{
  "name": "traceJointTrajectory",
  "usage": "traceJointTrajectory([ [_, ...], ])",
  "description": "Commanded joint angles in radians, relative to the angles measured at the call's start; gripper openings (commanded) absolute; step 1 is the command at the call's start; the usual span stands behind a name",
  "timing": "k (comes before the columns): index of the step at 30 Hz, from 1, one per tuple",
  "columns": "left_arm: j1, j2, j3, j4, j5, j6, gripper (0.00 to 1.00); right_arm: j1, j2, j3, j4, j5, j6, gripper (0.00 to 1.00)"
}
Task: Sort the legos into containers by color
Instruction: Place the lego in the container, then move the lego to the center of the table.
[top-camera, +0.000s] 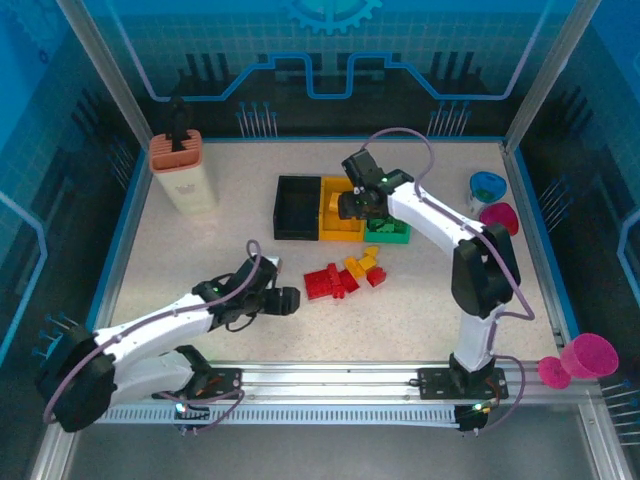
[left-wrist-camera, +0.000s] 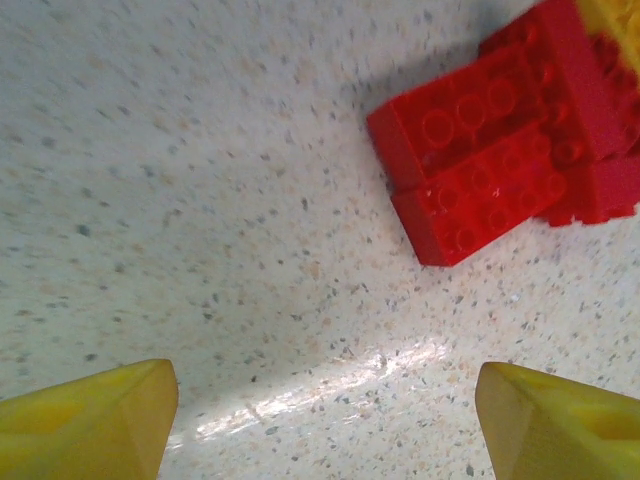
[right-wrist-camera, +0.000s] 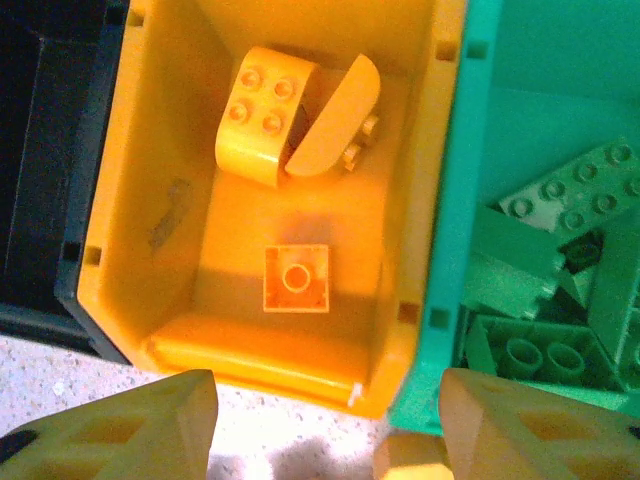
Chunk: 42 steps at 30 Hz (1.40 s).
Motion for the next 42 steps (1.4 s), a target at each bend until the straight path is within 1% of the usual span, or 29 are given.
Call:
traceJointTrajectory([
  [1, -0.035, 0.098, 0.074, 0.021, 0.042, 0.044, 0.78, 0.011, -0.073, -0.068, 0.046, -0.002, 0.005, 0.61],
  [4, -0.079, 0.190, 0.119, 0.027, 0.025, 0.063, 0.78, 0.006, -0.106, -0.121, 0.066, -0.004, 0.009, 0.61],
  [8, -0.106, 0.277, 0.153, 0.073, 0.027, 0.061, 0.77, -0.004, -0.144, -0.184, 0.093, -0.013, 0.018, 0.62],
  [16, -0.109, 0.423, 0.232, 0.101, 0.006, 0.061, 0.78, -0.027, -0.210, -0.290, 0.139, -0.027, 0.030, 0.61],
  [22, -0.114, 0.497, 0.280, 0.110, 0.003, 0.069, 0.77, -0.048, -0.256, -0.351, 0.163, -0.037, 0.036, 0.61],
  [27, -0.145, 0.542, 0.329, 0.095, 0.009, 0.077, 0.77, -0.059, -0.282, -0.394, 0.183, -0.046, 0.041, 0.61],
  [33, -0.236, 0.574, 0.380, 0.063, -0.002, 0.058, 0.77, -0.070, -0.304, -0.426, 0.200, -0.051, 0.047, 0.61],
  [37, -0.274, 0.560, 0.376, 0.069, 0.003, 0.033, 0.77, -0.075, -0.310, -0.441, 0.210, -0.054, 0.049, 0.61],
  [40, -0.283, 0.537, 0.373, 0.072, 0.002, 0.042, 0.77, -0.079, -0.312, -0.452, 0.219, -0.061, 0.053, 0.61],
  [42, -0.283, 0.515, 0.370, 0.072, -0.028, 0.054, 0.77, -0.080, -0.313, -0.459, 0.223, -0.063, 0.053, 0.61],
])
